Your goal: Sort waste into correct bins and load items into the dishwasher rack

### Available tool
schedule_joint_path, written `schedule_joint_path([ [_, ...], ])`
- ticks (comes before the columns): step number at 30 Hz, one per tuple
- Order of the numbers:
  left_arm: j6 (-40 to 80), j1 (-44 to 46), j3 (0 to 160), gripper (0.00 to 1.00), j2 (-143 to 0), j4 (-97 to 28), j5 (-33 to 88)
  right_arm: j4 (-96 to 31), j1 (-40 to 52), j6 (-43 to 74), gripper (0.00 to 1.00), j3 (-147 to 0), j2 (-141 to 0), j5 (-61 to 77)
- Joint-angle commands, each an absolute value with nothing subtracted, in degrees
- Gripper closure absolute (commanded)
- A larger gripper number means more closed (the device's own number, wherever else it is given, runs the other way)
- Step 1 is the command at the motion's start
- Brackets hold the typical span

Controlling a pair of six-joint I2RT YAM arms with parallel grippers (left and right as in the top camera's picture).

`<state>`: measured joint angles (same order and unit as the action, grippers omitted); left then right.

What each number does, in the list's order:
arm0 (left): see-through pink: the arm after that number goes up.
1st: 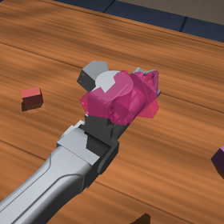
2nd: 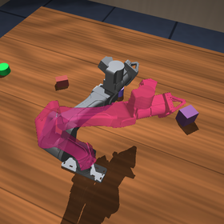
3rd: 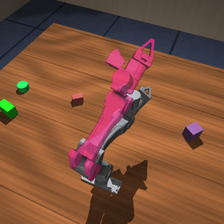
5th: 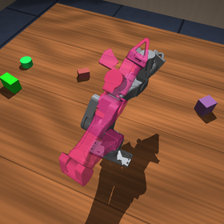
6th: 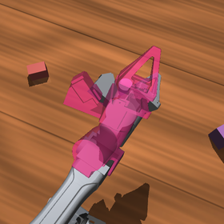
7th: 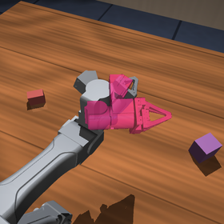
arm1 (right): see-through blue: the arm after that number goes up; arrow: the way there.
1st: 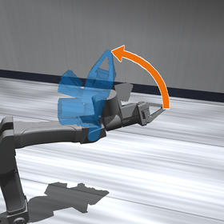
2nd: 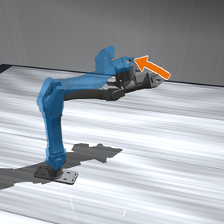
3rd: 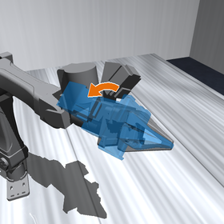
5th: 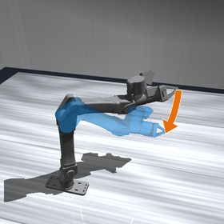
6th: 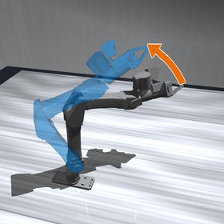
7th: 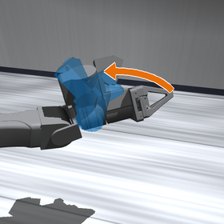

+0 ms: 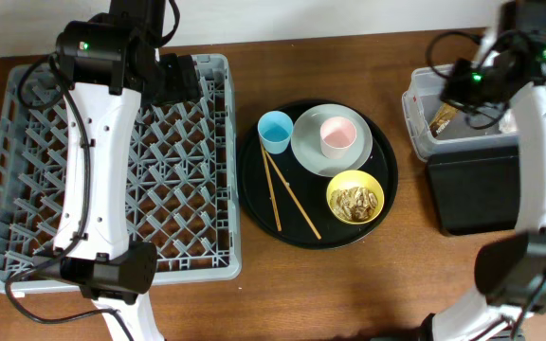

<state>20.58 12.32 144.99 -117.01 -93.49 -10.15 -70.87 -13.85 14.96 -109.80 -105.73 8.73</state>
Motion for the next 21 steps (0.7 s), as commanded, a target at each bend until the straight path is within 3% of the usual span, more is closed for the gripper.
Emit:
schedule_joint_path([
  [1,19.86,12.32,145.45,0.01,-116.81,-93.58,-10.94,-74.76,-17.8,12.4,0.96,-115.81,-111.74,7.68],
  [5,19.86,12.32,145.45,0.01,-116.81,-93.56,-10.94,-75.48,-18.37,9.8,0.96,-121.99,-117.3,7.01],
  [21,19.86,12.32,145.45,0.01,-116.81,-93.58,-10.94,-61.08,-18.02,9.87,0.96,-122.08,-136.31,7.22],
])
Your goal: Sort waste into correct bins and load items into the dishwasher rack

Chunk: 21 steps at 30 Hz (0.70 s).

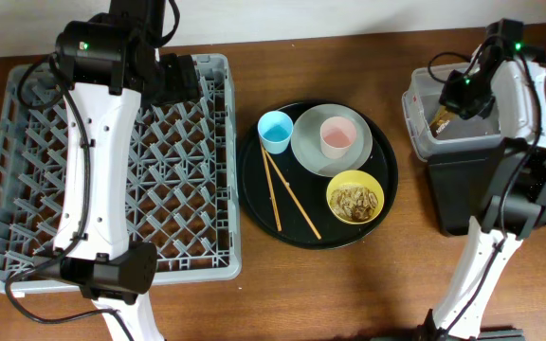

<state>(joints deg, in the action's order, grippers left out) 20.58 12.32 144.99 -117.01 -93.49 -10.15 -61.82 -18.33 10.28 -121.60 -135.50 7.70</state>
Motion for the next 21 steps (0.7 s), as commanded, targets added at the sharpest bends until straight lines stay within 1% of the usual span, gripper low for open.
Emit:
schedule_joint_path([
  [1,19.86,12.29,145.45,0.01,-116.81,-93.58,-10.94,-61.06,-18.02,9.89,0.96,-122.08,-136.46,7.22],
  [6,19.86,12.32,145.45,0.01,-116.81,-93.56,-10.94,-61.65,-18.02,12.95,0.96,-122.04,-136.57,7.18],
  [10,19.86,12.32,145.45,0.01,-116.81,-93.56,-10.94,-60.42,-18.02,19.11,0.96,-122.04,-138.1,6.9],
  [16,19.86,12.32,145.45,0.01,-116.81,-93.58,-10.94,-58.78,-17.28,18.68,0.96,-122.04,-141.05,10.31],
  [21,19.86,12.32,145.45,0.01,-116.81,-93.58,-10.94,-62.52,-16.53,18.7,0.96,-122.15,-140.79,13.45],
])
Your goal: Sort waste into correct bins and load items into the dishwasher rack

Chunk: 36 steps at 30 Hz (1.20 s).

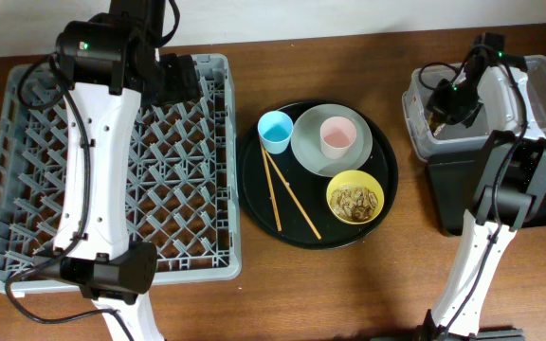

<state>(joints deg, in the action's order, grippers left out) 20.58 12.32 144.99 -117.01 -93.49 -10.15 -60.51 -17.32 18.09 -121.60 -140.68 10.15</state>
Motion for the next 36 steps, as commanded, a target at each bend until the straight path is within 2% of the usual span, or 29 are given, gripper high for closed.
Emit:
schedule_joint_path([
  [1,19.86,12.32,145.45,0.01,-116.81,-93.58,-10.94,-63.26,-16.51,18.7,0.96,-122.17,-140.79,14.5],
  [5,19.86,12.32,145.45,0.01,-116.81,-93.56,-10.94,-65.63,-16.51,18.81,0.96,-122.17,-140.79,19.62],
  [18,19.86,12.32,145.45,0.01,-116.81,-93.58,-10.94,-72.07,-15.0,20.36,0.96,-122.17,-140.79,22.61],
  [30,19.86,12.29,145.45,0.01,-116.81,-93.56,-10.94,-73.95,-7.6,23.51,0.96,-122.17,-140.79,22.41],
  [36,19.86,12.29,145.45,0.01,-116.81,-93.58,-10.94,-73.58,-8.88,24.51,0.96,-122.87,-140.09,20.75],
])
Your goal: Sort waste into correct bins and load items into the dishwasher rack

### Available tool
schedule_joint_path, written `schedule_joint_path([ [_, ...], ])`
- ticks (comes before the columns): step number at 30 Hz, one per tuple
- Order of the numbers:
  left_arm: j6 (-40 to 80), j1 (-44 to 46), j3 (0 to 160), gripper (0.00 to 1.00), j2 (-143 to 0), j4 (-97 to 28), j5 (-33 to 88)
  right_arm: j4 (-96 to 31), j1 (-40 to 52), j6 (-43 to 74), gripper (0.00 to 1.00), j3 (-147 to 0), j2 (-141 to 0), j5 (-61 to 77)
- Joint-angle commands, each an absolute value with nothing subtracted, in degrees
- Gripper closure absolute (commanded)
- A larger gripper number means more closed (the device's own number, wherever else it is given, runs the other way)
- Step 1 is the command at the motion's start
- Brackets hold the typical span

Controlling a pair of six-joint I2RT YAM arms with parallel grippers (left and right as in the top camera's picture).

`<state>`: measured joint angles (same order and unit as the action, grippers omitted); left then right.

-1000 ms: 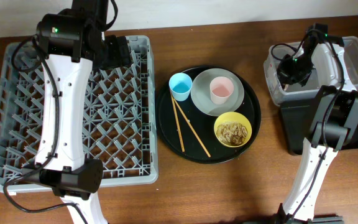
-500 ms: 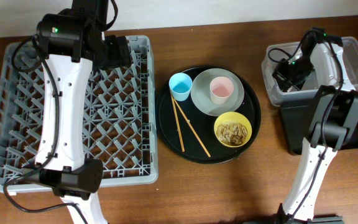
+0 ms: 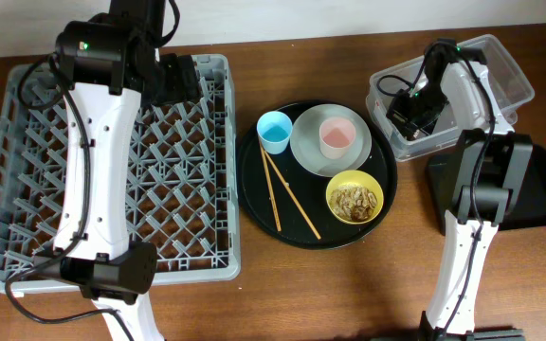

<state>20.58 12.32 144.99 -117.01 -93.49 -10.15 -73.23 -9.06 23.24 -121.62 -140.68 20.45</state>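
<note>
A round black tray [image 3: 254, 189] holds a blue cup [image 3: 275, 131], a grey plate [image 3: 306, 152] with a pink cup [image 3: 337, 137] on it, a yellow bowl [image 3: 355, 197] of brown scraps and two chopsticks [image 3: 287, 197]. The grey dishwasher rack [image 3: 207, 189] lies at the left. My left gripper [image 3: 180, 80] hangs over the rack's far right corner; its jaws are too dark to read. My right gripper [image 3: 411, 106] reaches into the left end of the clear plastic bin [image 3: 500, 80], which sits askew. Its fingers are hidden.
A black bin [image 3: 538, 199] stands at the right, below the clear bin, with the right arm's base in front of it. The left arm stretches along the rack from its base at the front edge. Bare wooden table lies around the tray.
The right gripper has moved left and slightly toward the tray. The clear bin has shifted left with it and turned at an angle. The left arm has not moved.
The right gripper first held a brownish scrap above the clear bin. It then stood lower at the bin's left side, then inside the bin. Now the bin itself sits further left and skewed. The tray's items and the left arm stayed put throughout.
</note>
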Motion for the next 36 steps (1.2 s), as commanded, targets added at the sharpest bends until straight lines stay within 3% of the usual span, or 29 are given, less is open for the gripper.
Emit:
schedule_joint_path([
  [1,19.86,12.32,145.45,0.01,-116.81,-93.58,-10.94,-73.6,-9.58,24.51,0.96,-123.68,-139.61,20.75],
  [6,19.86,12.32,145.45,0.01,-116.81,-93.58,-10.94,-74.19,-12.67,24.05,0.94,-131.15,-135.57,18.59],
  [9,19.86,12.32,145.45,0.01,-116.81,-93.58,-10.94,-74.61,-13.96,18.37,0.76,-137.62,-134.54,14.68],
  [10,19.86,12.32,145.45,0.01,-116.81,-93.58,-10.94,-74.89,-14.35,18.39,0.75,-138.67,-134.54,12.1],
  [11,19.86,12.32,145.45,0.01,-116.81,-93.58,-10.94,-74.89,-14.7,18.39,0.77,-139.02,-134.54,9.82],
  [12,19.86,12.32,145.45,0.01,-116.81,-93.56,-10.94,-74.78,-15.25,18.44,0.91,-139.09,-134.54,5.67],
  [13,19.86,12.32,145.45,0.01,-116.81,-93.56,-10.94,-74.59,-15.86,18.41,0.96,-139.06,-134.8,2.11],
  [21,19.86,12.32,145.45,0.01,-116.81,-93.56,-10.94,-68.58,-18.06,16.47,0.96,-137.88,-137.05,-11.88],
  [36,19.86,12.32,145.45,0.01,-116.81,-93.58,-10.94,-66.57,-19.81,16.53,0.96,-137.73,-146.08,-12.71],
])
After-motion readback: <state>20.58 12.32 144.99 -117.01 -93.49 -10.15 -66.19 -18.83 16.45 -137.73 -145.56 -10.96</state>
